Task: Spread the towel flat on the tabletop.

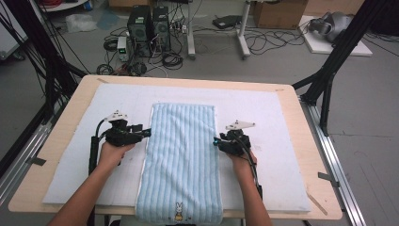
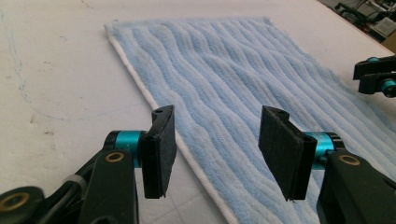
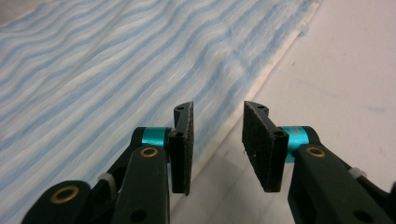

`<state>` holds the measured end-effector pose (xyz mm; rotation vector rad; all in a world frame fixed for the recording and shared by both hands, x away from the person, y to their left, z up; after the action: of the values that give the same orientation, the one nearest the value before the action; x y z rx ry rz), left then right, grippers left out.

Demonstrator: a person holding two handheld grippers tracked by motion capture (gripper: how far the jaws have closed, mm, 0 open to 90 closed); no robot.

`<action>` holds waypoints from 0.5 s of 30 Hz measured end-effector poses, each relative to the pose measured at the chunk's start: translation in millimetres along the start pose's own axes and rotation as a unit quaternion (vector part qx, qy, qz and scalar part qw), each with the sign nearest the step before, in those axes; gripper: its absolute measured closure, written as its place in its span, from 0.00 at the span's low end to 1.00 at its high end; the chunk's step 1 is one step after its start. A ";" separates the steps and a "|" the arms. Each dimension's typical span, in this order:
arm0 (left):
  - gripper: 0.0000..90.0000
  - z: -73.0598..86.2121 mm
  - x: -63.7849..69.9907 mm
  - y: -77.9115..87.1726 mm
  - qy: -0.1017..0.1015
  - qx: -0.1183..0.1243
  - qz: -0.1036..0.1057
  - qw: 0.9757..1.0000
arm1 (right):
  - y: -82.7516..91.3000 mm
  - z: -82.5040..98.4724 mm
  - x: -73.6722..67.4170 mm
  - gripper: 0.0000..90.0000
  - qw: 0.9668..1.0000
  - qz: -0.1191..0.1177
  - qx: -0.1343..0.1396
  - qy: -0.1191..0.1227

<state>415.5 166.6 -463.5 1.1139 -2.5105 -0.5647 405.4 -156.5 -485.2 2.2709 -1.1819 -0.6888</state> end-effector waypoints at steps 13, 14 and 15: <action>0.52 1.2 -8.9 -15.7 0.011 -0.005 -0.004 1.000 | 5.1 6.1 10.9 0.77 0.998 0.053 -0.039 0.026; 0.52 1.2 -9.0 -16.5 0.010 -0.004 -0.005 1.000 | 5.9 3.5 10.4 0.73 0.999 0.043 -0.023 0.024; 0.52 1.3 -9.7 -17.5 0.009 -0.004 -0.005 1.000 | 6.7 -0.7 10.8 0.73 0.999 0.039 -0.007 0.022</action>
<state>432.0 163.6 -474.4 1.1248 -2.4874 -0.5637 407.2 -168.9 -482.8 2.2059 -1.2334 -0.6116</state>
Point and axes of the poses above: each handheld gripper's, and its own axes: y roughly backward along the jaws, z roughly out of its underside, x roughly to its right, the point moved 7 cm from there along -y, roughly forward along the jaws, and after that the axes turned 10 degrees about -y, right-handed, at the moved point
